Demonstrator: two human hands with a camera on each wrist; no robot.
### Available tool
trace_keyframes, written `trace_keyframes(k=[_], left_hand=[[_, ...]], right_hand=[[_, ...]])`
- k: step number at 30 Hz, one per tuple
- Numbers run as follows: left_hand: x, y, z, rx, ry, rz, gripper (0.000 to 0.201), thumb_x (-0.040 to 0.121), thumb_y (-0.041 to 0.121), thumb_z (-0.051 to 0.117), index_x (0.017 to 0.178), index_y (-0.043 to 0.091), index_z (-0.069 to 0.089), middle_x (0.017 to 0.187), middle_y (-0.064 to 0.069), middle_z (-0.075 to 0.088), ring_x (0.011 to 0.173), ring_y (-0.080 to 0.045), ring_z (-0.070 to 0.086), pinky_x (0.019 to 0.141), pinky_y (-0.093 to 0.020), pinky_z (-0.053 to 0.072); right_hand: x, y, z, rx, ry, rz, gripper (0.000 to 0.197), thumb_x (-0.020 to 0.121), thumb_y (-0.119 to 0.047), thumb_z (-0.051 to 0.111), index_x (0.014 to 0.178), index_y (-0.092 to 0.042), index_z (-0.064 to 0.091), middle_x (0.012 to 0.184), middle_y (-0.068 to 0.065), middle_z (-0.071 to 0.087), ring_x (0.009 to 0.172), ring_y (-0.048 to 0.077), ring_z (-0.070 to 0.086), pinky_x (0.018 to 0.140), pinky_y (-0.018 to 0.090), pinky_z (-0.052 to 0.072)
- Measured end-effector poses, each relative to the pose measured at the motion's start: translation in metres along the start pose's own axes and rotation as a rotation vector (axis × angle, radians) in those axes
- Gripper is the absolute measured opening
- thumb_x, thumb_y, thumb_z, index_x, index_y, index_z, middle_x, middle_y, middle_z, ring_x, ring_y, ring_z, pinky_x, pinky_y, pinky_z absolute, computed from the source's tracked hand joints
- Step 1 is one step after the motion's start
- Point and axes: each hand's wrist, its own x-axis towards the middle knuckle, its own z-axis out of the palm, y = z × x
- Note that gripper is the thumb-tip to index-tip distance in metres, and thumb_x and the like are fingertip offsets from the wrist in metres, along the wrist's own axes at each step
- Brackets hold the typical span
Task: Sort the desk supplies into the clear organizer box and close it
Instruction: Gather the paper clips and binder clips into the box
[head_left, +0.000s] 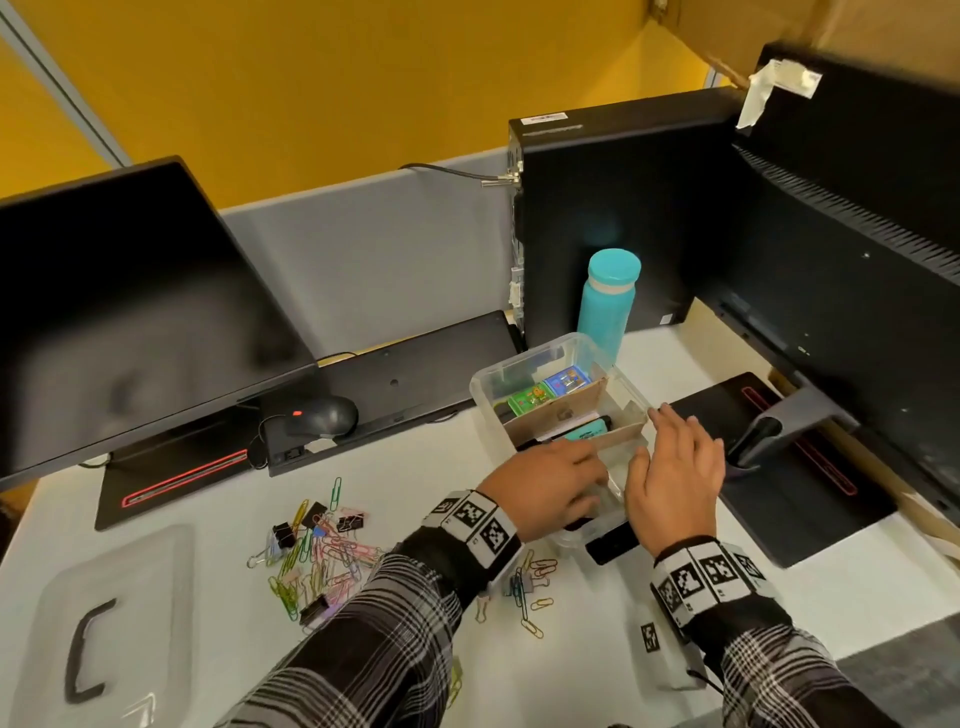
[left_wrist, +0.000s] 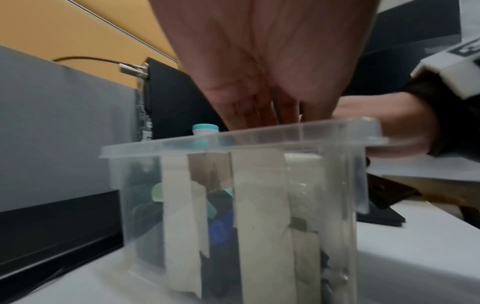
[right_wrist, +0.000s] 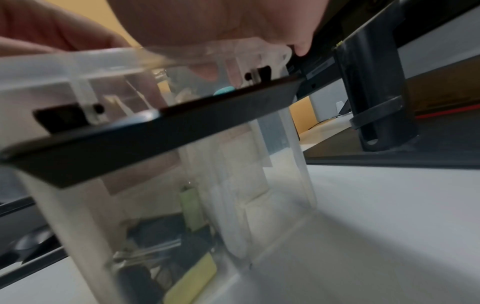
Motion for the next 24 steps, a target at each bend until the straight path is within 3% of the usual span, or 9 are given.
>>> trace_keyframes(k=[3, 6, 9, 12, 15, 17, 19, 21, 24], left_hand=[[-0.025, -0.008, -0.008, -0.075, 0.272, -0.145, 0.022, 0.097, 0.03, 0.042, 0.107, 0.019, 0.057, 0.106, 0.005, 0.054, 0.094, -0.008, 0.051, 0.08, -0.02, 0.044], [-0.063, -0.028, 0.002, -0.178, 0.366, -0.427, 0.016, 0.1, 0.031, 0.032, 0.099, 0.024, 0.047, 0.095, 0.009, 0.047, 0.082, -0.006, 0.047, 0.072, -0.021, 0.042], [-0.096, -0.043, 0.032, -0.127, 0.162, -0.56, 0.016, 0.099, 0.037, 0.031, 0.097, 0.025, 0.041, 0.093, 0.006, 0.046, 0.079, -0.013, 0.046, 0.069, -0.029, 0.038], [-0.115, -0.041, 0.065, -0.057, -0.124, -0.579, 0.026, 0.092, 0.046, 0.04, 0.103, 0.022, 0.044, 0.103, 0.003, 0.05, 0.091, -0.017, 0.051, 0.075, -0.033, 0.045], [-0.125, -0.034, 0.082, -0.008, -0.229, -0.624, 0.043, 0.079, 0.06, 0.052, 0.099, 0.023, 0.042, 0.101, 0.002, 0.051, 0.088, -0.018, 0.053, 0.069, -0.034, 0.047], [-0.128, -0.032, 0.087, 0.0, -0.236, -0.655, 0.049, 0.075, 0.065, 0.054, 0.098, 0.023, 0.041, 0.099, 0.001, 0.051, 0.087, -0.02, 0.053, 0.069, -0.036, 0.049], [-0.129, -0.032, 0.09, -0.02, -0.232, -0.662, 0.048, 0.077, 0.064, 0.054, 0.098, 0.022, 0.042, 0.099, 0.0, 0.051, 0.088, -0.021, 0.054, 0.069, -0.035, 0.048], [-0.13, -0.032, 0.091, -0.056, -0.215, -0.645, 0.04, 0.083, 0.057, 0.052, 0.097, 0.021, 0.045, 0.1, 0.0, 0.053, 0.087, -0.02, 0.055, 0.067, -0.032, 0.042], [-0.137, -0.035, 0.091, -0.118, -0.185, -0.64, 0.028, 0.086, 0.047, 0.05, 0.096, 0.021, 0.049, 0.099, 0.002, 0.054, 0.087, -0.018, 0.054, 0.069, -0.031, 0.041]], right_hand=[[-0.003, -0.009, -0.009, -0.078, -0.019, -0.048, 0.054, 0.09, -0.026, 0.042, 0.141, -0.012, 0.031, 0.152, 0.009, 0.028, 0.143, 0.031, 0.012, 0.116, 0.056, 0.004], [-0.014, -0.036, -0.022, -0.112, 0.0, -0.312, 0.055, 0.087, -0.022, 0.054, 0.138, -0.014, 0.036, 0.151, 0.01, 0.03, 0.143, 0.031, 0.012, 0.116, 0.052, 0.006], [-0.038, -0.067, -0.026, -0.027, -0.038, -0.695, 0.043, 0.08, -0.02, 0.061, 0.121, -0.016, 0.052, 0.13, 0.006, 0.054, 0.129, 0.025, 0.04, 0.109, 0.04, 0.032], [-0.077, -0.08, -0.003, -0.036, -0.25, -0.956, 0.032, 0.069, -0.014, 0.064, 0.099, -0.02, 0.057, 0.098, -0.004, 0.063, 0.094, 0.013, 0.06, 0.077, 0.023, 0.054], [-0.1, -0.067, 0.035, -0.19, -0.517, -0.837, 0.031, 0.049, -0.017, 0.076, 0.077, -0.019, 0.064, 0.074, -0.003, 0.063, 0.061, 0.01, 0.06, 0.044, 0.018, 0.045], [-0.1, -0.058, 0.055, -0.285, -0.603, -0.707, 0.045, 0.029, -0.022, 0.089, 0.067, -0.018, 0.067, 0.067, -0.001, 0.062, 0.053, 0.011, 0.059, 0.037, 0.017, 0.041], [-0.095, -0.054, 0.057, -0.31, -0.663, -0.604, 0.04, 0.051, -0.019, 0.086, 0.085, -0.01, 0.067, 0.087, 0.008, 0.064, 0.076, 0.019, 0.064, 0.053, 0.021, 0.051], [-0.091, -0.047, 0.065, -0.358, -0.72, -0.575, 0.033, 0.085, -0.009, 0.057, 0.118, -0.003, 0.053, 0.122, 0.015, 0.051, 0.114, 0.028, 0.051, 0.085, 0.033, 0.05], [-0.093, -0.045, 0.064, -0.282, -0.731, -0.55, 0.028, 0.077, -0.007, 0.066, 0.104, -0.006, 0.06, 0.107, 0.013, 0.059, 0.101, 0.03, 0.06, 0.074, 0.037, 0.054]])
